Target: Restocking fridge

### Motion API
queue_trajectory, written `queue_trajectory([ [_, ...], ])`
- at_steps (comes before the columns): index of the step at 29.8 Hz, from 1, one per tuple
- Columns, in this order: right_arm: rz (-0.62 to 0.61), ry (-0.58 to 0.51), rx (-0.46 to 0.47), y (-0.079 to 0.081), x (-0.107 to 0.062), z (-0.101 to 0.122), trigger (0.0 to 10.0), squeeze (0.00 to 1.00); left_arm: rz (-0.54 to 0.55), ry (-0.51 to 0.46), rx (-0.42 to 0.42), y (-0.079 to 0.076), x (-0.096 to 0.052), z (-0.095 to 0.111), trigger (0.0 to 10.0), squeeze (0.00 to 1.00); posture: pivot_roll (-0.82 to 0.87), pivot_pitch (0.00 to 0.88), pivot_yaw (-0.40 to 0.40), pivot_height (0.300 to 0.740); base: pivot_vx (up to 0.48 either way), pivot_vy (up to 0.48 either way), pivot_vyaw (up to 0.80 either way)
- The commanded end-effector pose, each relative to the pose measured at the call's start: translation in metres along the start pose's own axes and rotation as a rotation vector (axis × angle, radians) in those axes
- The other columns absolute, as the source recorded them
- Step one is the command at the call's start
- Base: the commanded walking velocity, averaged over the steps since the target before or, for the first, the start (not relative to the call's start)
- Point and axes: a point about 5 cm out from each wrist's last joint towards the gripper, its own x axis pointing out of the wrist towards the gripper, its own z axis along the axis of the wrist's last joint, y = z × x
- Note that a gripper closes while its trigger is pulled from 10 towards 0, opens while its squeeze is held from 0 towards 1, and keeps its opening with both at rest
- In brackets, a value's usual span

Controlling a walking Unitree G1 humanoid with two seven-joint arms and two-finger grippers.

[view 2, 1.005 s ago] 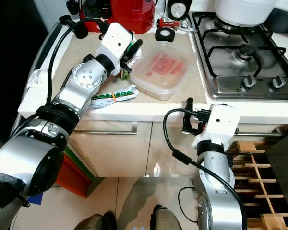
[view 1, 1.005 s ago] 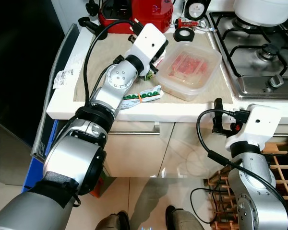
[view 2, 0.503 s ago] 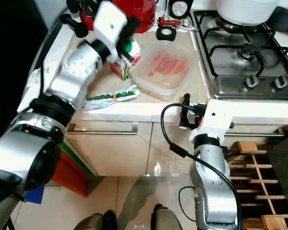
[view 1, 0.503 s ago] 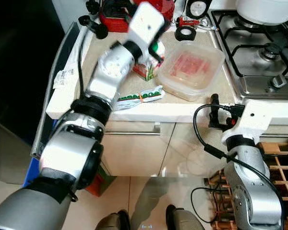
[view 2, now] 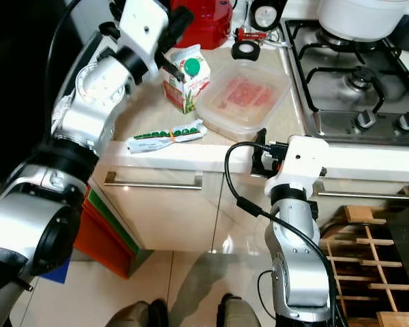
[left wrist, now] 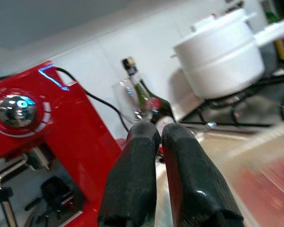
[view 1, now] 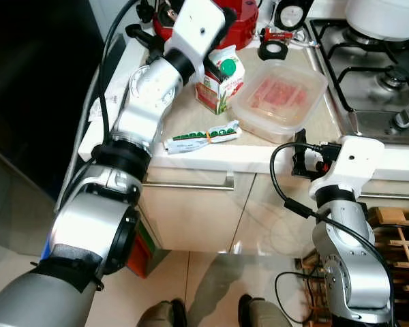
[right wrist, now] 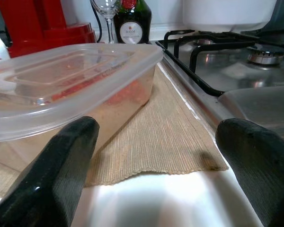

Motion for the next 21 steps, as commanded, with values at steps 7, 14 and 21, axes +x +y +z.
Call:
queue_trajectory([
  [7,0.075,-0.029,0.025,0.006,-0.01,0.005,10.0,0.0,0.002,-0.015,0.03,-0.006,-0.007,-0.005,10.0,1.0,-0.25,0.104,0.049,0.74,0.0,0.0,0.0],
  [14,0.078,-0.01,0.016,0.005,-0.016,0.001,10.0,0.0,-0.004,-0.007,0.053,-0.01,-0.006,-0.009,10.0,1.0,-0.25,0.116,0.054,0.74,0.0,0.0,0.0],
  [21,0.065,-0.008,0.018,0.004,-0.02,0.003,10.0,0.0,-0.043,0.036,0.025,-0.019,-0.003,-0.017,10.0,1.0,-0.27,0.135,0.062,0.74,0.0,0.0,0.0],
])
